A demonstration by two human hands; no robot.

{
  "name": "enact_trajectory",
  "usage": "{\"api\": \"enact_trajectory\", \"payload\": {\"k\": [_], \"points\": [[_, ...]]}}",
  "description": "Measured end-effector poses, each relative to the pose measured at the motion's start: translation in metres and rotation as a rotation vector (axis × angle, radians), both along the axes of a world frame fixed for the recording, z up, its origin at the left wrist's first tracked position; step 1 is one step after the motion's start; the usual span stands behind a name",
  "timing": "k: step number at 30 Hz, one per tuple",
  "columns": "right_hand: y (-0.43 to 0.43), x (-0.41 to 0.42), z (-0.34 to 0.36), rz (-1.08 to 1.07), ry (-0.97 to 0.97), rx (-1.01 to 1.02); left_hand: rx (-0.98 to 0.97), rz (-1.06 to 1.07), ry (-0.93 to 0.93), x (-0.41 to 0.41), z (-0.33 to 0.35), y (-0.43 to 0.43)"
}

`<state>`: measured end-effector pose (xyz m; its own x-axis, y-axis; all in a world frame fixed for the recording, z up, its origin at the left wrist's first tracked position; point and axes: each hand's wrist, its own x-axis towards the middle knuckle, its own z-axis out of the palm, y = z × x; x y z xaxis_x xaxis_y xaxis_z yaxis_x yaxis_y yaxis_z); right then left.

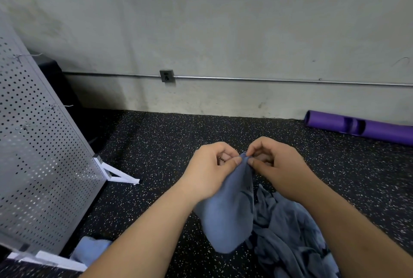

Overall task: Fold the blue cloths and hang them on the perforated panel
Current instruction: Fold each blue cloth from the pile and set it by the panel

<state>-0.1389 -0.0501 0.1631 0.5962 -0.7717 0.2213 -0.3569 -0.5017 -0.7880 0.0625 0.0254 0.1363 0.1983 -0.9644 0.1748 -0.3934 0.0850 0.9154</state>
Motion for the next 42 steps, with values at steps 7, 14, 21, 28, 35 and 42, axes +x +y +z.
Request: {"api": "enact_trajectory", "payload": {"k": [7, 14, 21, 28, 35, 42], "points": [[0.006, 0.004, 0.002, -0.045, -0.006, -0.020, -0.035, 0.031, -0.122, -0.002, 0.004, 0.005], [0.004, 0.006, 0.001, -0.094, -0.016, -0.048, -0.049, -0.013, -0.041, -0.004, 0.001, 0.004], [0.003, 0.005, 0.003, -0.129, -0.058, -0.016, -0.037, -0.017, -0.034, -0.008, -0.004, 0.005], [-0.011, -0.008, -0.001, -0.269, -0.271, 0.087, 0.102, -0.021, -0.306, 0.012, -0.008, 0.015], [-0.024, -0.024, -0.005, -0.452, -0.381, -0.005, 0.154, -0.037, -0.443, 0.033, -0.003, 0.020], [-0.032, -0.037, -0.003, -0.607, -0.417, 0.011, 0.111, 0.009, -0.282, 0.059, -0.001, 0.021]]}}
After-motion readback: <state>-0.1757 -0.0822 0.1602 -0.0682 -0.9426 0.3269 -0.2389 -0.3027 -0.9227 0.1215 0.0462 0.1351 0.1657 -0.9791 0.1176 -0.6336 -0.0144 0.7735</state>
